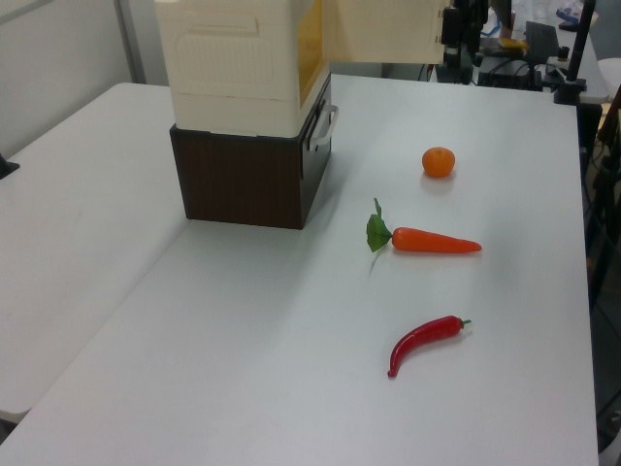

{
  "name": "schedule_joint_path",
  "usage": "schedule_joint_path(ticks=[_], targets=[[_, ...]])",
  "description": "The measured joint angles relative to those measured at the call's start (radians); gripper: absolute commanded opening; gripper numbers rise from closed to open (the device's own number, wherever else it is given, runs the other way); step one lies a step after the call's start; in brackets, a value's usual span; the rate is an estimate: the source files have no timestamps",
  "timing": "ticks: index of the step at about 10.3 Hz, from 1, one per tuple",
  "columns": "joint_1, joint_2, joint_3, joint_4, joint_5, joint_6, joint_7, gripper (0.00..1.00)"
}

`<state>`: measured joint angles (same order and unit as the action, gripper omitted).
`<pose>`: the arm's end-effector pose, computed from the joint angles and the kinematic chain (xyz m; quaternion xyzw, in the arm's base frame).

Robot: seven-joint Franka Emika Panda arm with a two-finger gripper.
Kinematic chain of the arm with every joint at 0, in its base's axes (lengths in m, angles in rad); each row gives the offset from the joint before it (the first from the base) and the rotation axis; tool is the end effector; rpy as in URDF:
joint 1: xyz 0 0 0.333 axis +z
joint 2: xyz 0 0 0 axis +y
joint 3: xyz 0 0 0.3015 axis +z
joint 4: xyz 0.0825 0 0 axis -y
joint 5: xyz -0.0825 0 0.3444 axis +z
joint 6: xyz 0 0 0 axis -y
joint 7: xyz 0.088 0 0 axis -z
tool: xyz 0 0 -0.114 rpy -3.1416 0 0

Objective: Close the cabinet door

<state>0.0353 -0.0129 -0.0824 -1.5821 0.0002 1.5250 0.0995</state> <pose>0.5052 -0.0241 0.6008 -0.9971 0.0732 0.0221 0.0000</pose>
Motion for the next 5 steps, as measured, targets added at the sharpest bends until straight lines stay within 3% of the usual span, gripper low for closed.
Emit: schedule_joint_path(ticks=[3,4,5], targets=[[0.000,-0.002,-0.006,0.000,0.000,-0.002,-0.004,0.96],[0.000,-0.003,-0.012,0.000,0.000,-0.012,-0.022,0.80],[0.000,-0.005,-0.016,0.000,0.000,-0.045,-0.063,0.56]])
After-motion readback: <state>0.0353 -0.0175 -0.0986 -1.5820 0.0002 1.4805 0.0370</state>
